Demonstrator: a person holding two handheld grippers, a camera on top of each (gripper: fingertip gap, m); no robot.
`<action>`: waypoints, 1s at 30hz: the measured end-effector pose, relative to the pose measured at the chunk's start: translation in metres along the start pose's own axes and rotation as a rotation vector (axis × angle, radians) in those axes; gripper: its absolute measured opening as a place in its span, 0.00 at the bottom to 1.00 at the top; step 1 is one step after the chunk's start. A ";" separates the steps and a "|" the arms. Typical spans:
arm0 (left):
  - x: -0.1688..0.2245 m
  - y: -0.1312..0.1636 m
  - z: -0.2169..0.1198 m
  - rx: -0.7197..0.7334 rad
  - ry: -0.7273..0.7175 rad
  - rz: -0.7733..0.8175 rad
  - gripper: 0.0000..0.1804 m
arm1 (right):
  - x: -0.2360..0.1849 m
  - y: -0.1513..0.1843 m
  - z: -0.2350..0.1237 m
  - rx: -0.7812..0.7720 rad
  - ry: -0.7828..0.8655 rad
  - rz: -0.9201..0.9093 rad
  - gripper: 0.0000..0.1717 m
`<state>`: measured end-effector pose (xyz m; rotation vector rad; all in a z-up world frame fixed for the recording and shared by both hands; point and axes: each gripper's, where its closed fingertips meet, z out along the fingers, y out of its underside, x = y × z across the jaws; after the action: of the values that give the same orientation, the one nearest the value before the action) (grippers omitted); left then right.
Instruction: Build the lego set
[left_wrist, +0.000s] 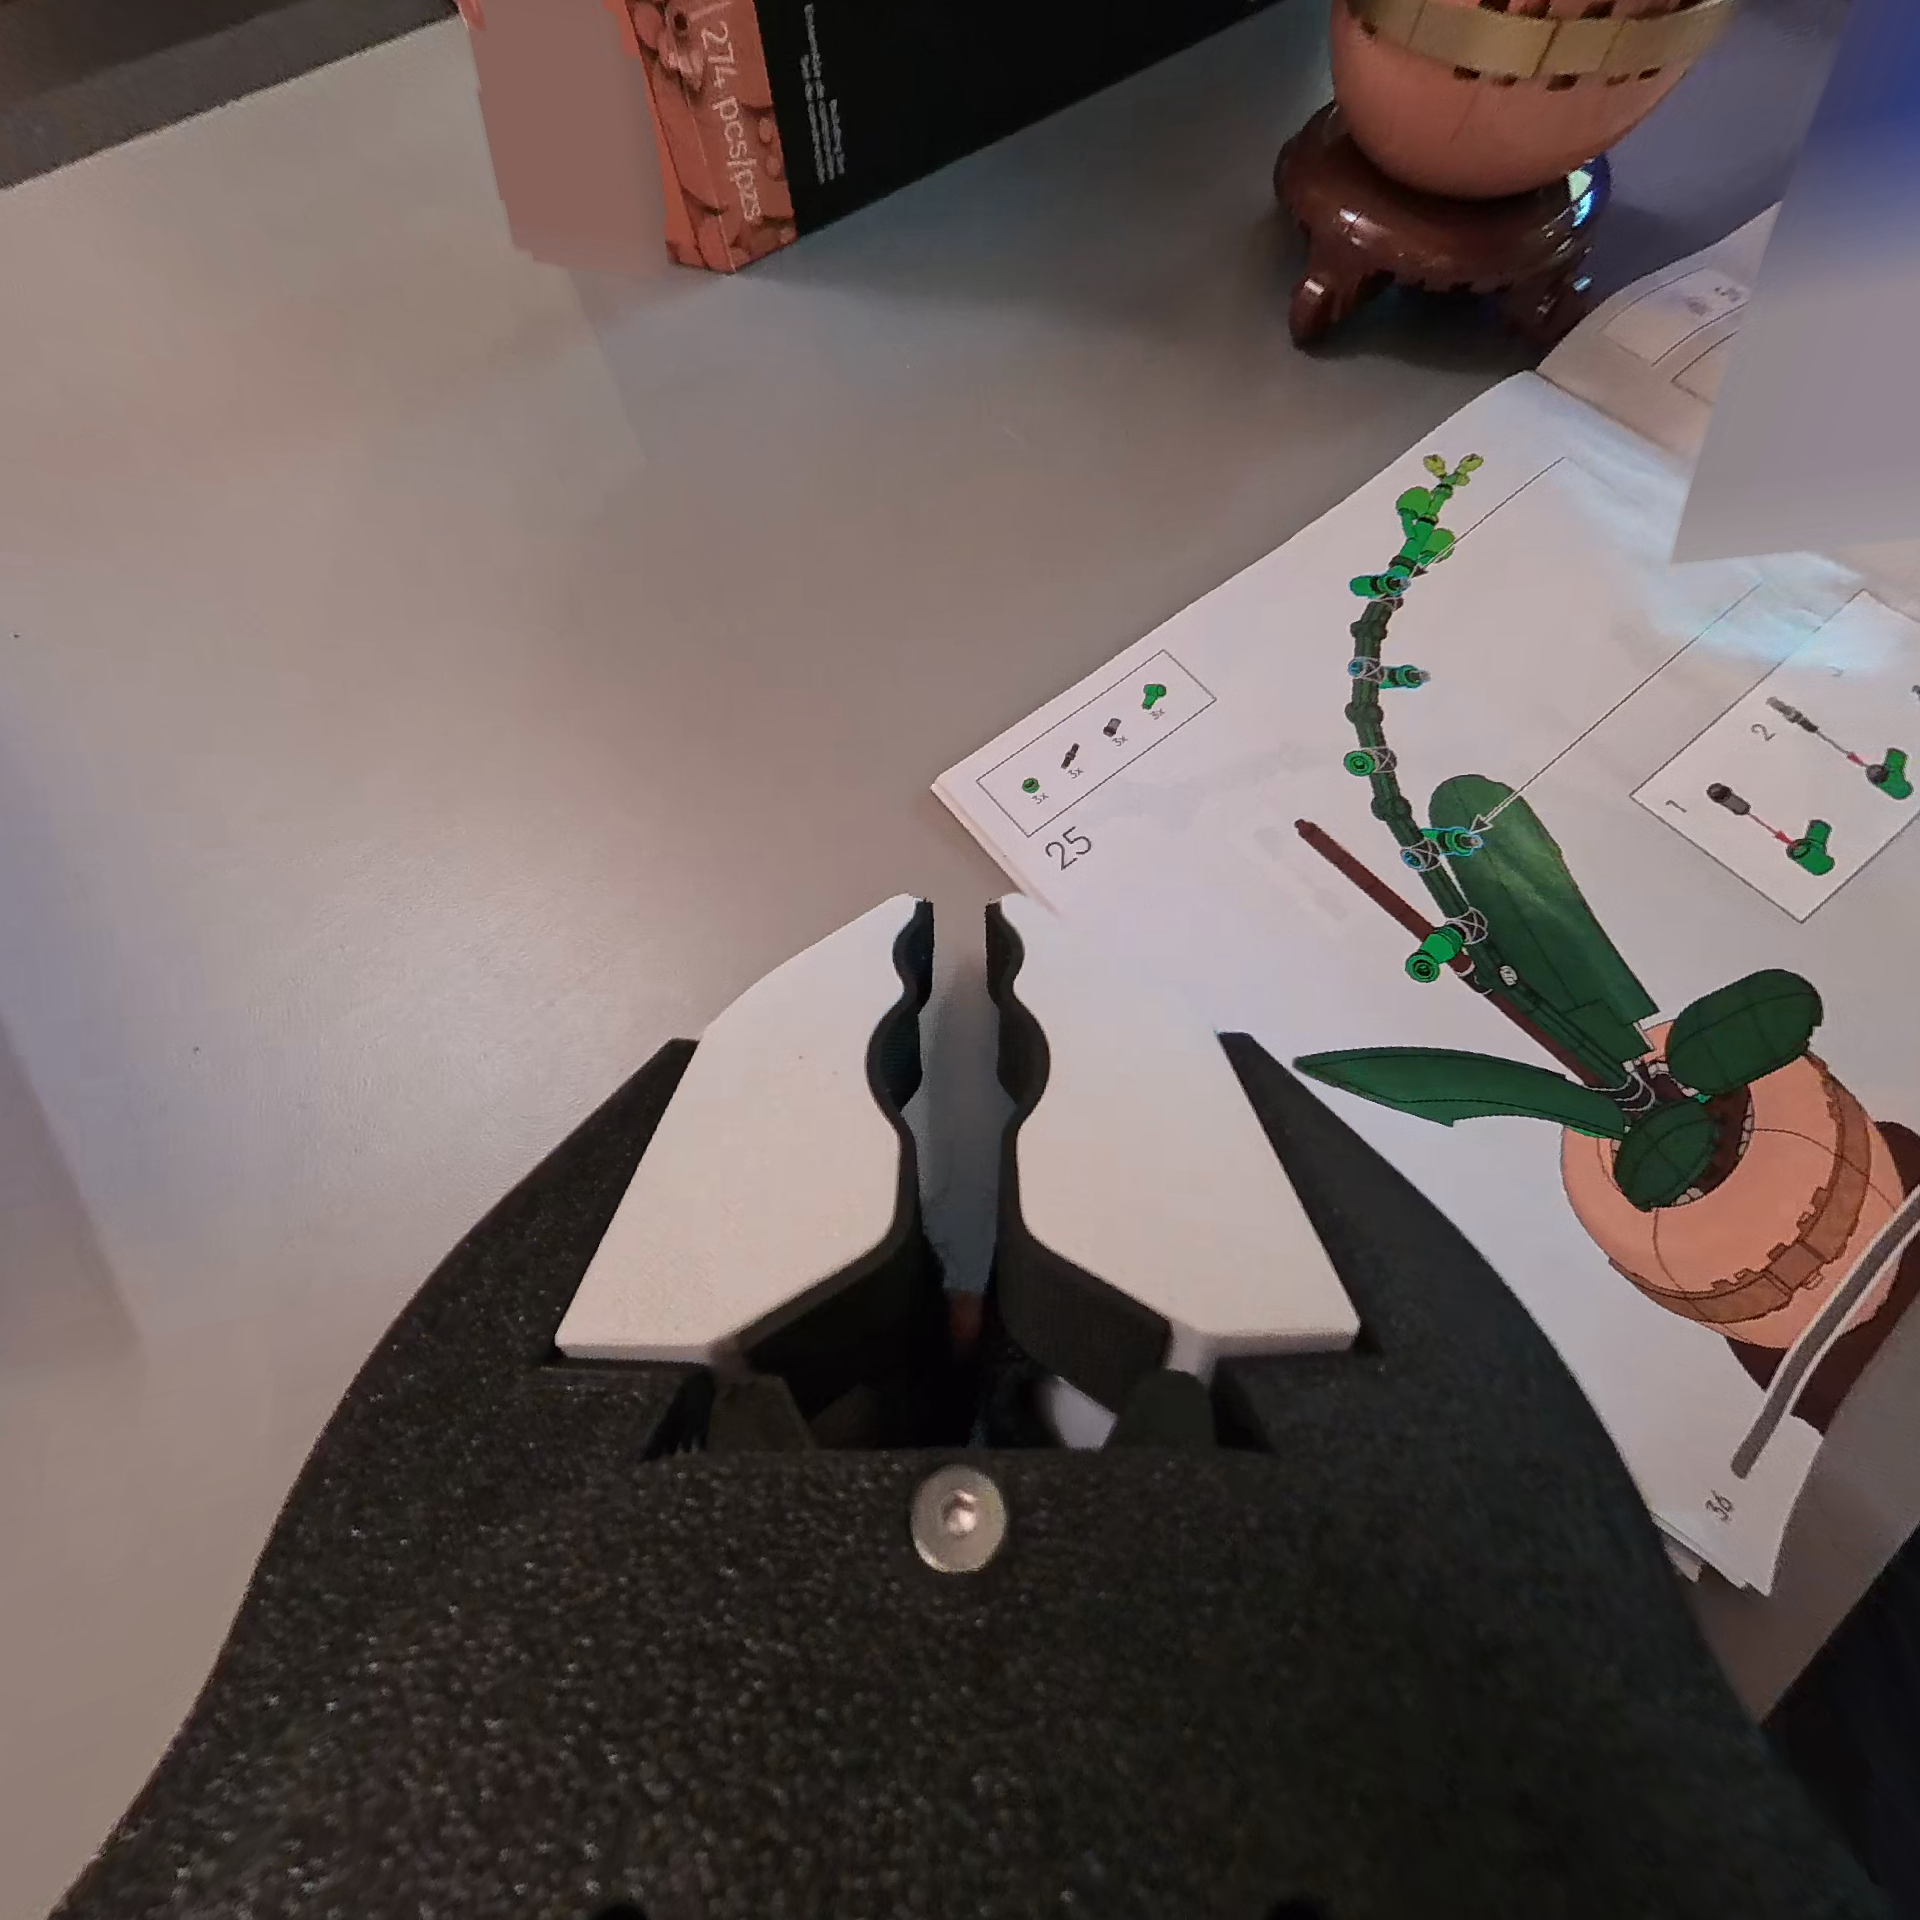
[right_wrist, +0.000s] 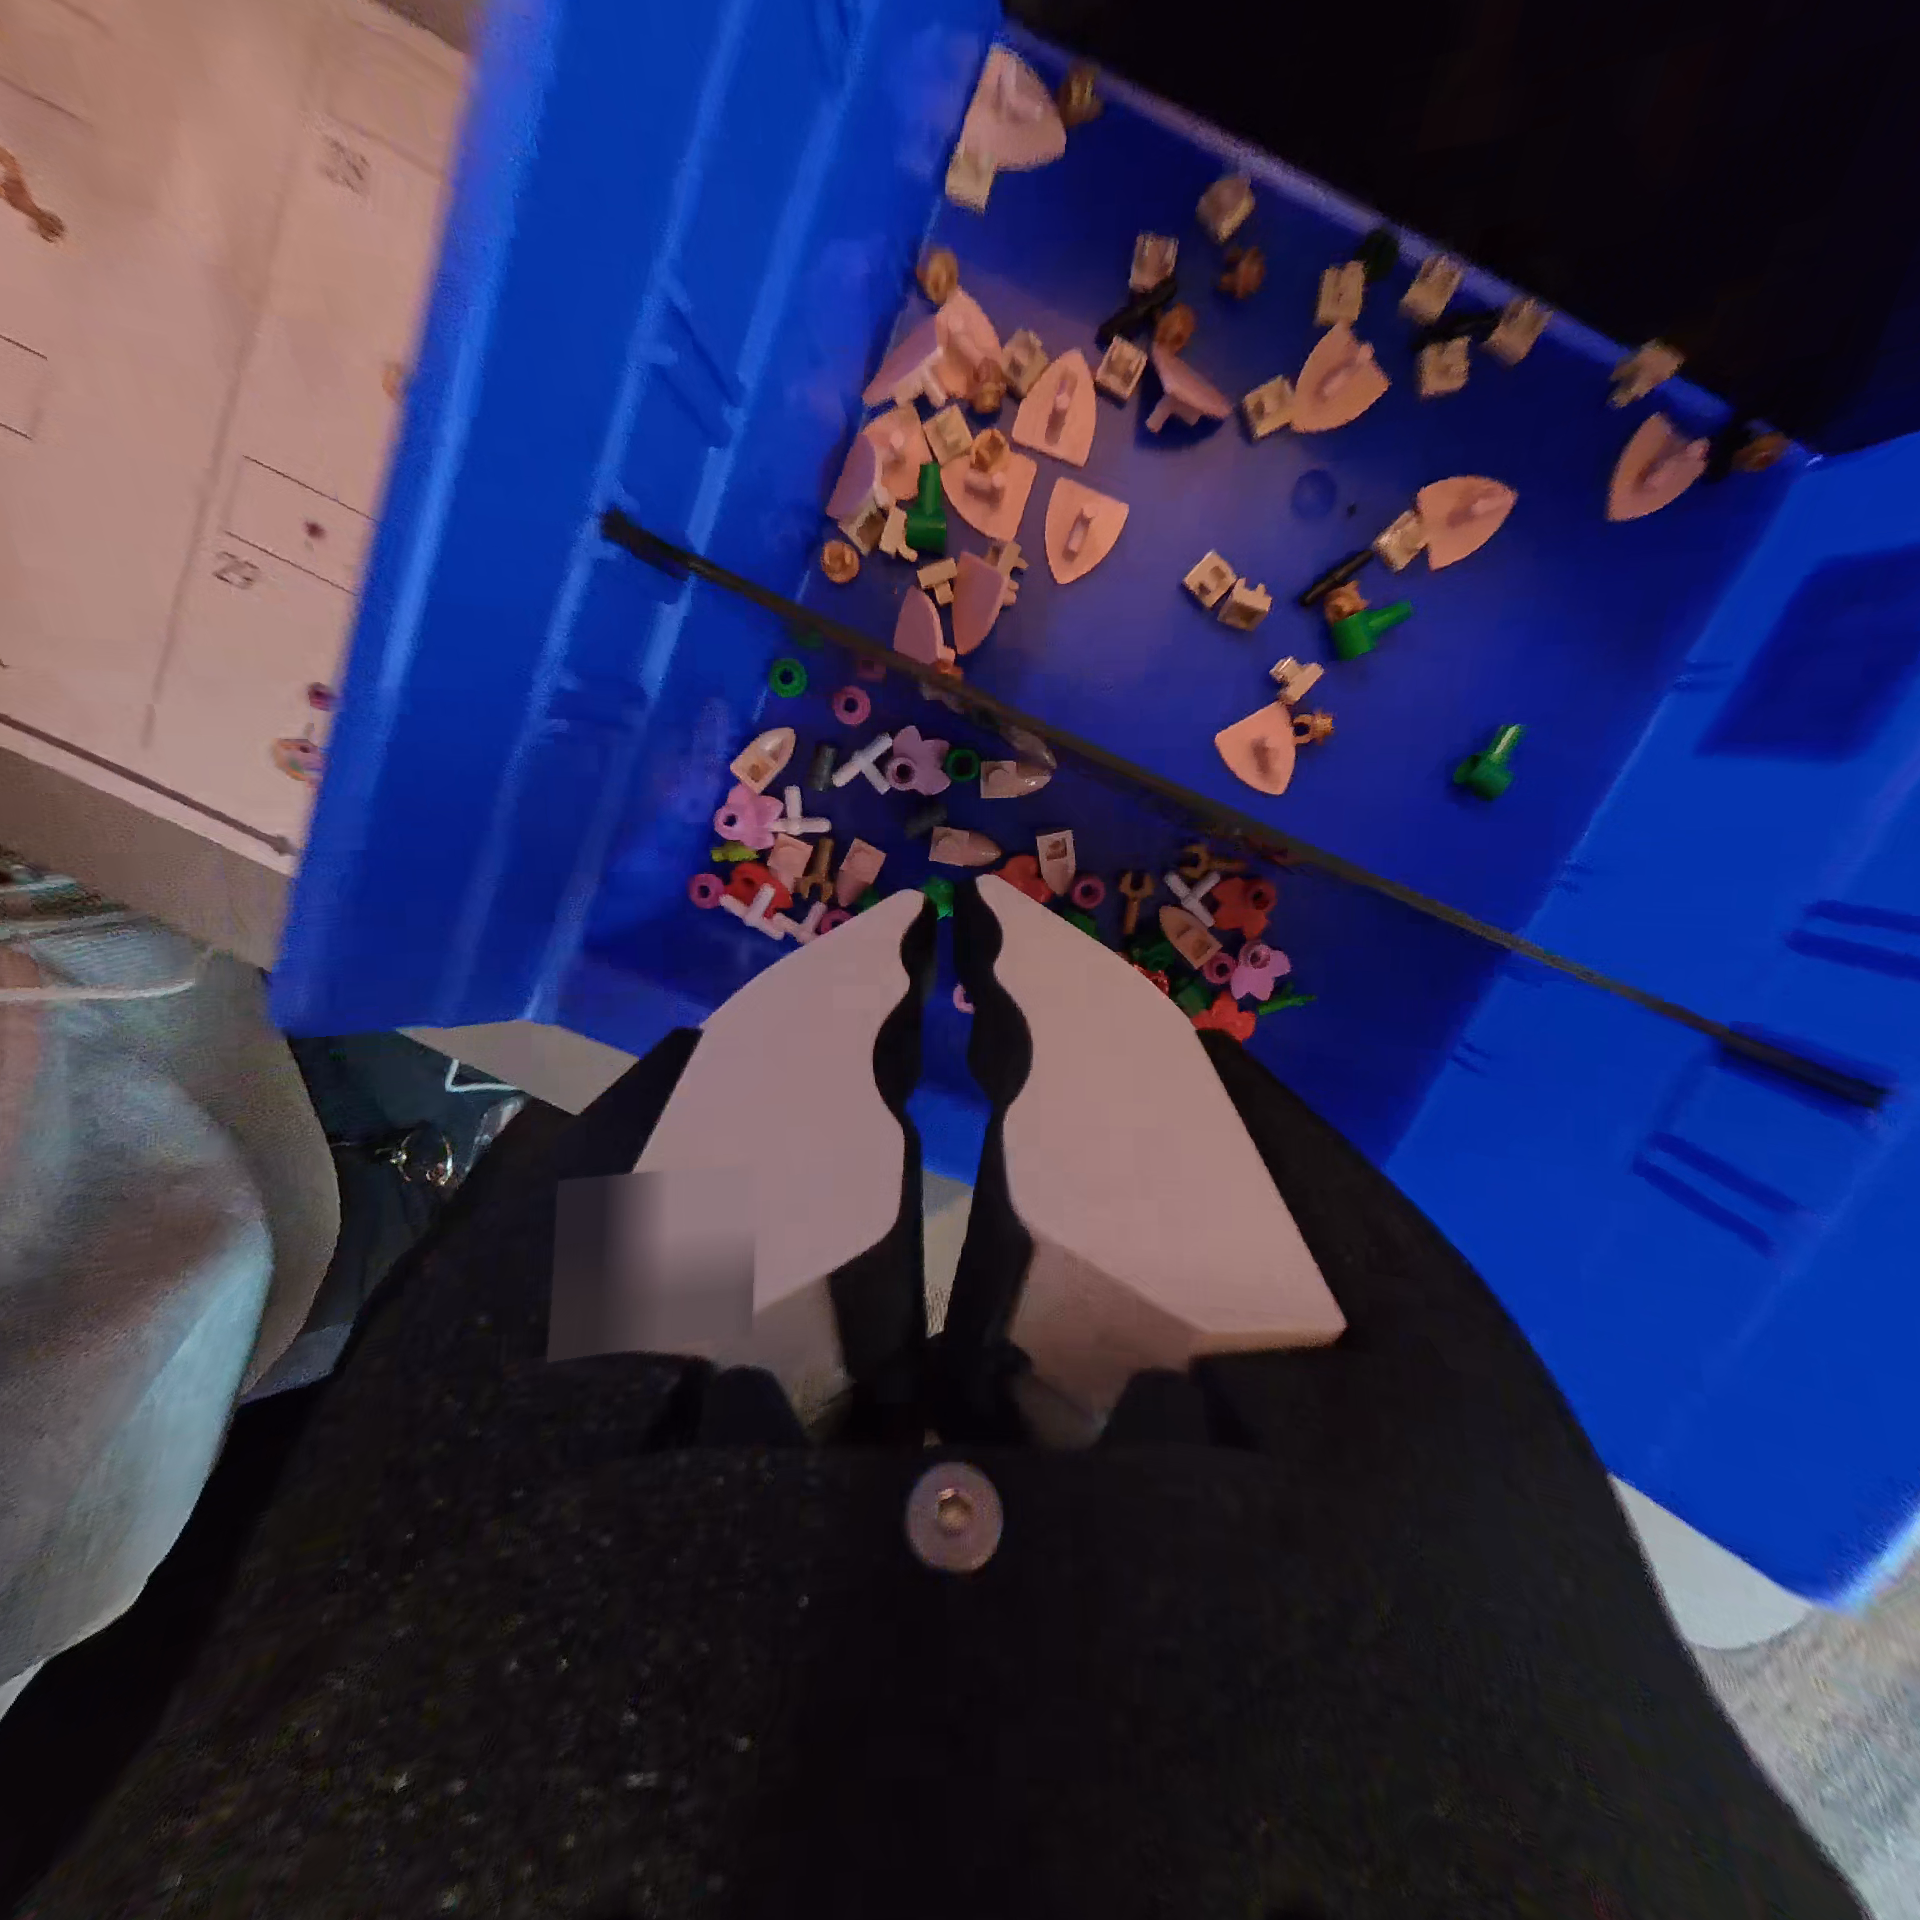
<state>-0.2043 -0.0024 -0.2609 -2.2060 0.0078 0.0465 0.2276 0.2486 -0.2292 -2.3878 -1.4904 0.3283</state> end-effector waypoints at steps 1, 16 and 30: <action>0.000 -0.001 -0.001 0.009 0.003 0.006 0.05 | -0.002 -0.005 -0.007 0.037 0.000 -0.005 0.02; 0.005 -0.010 -0.008 0.096 0.004 0.035 0.05 | -0.224 -0.099 0.031 0.274 -0.454 -0.398 0.02; 0.010 -0.014 -0.015 0.149 0.034 0.054 0.05 | -0.254 -0.105 0.098 0.143 -0.449 -0.500 0.09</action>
<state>-0.1938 -0.0058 -0.2411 -2.0568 0.0868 0.0369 -0.0041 0.0761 -0.2726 -1.8171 -2.1061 0.8496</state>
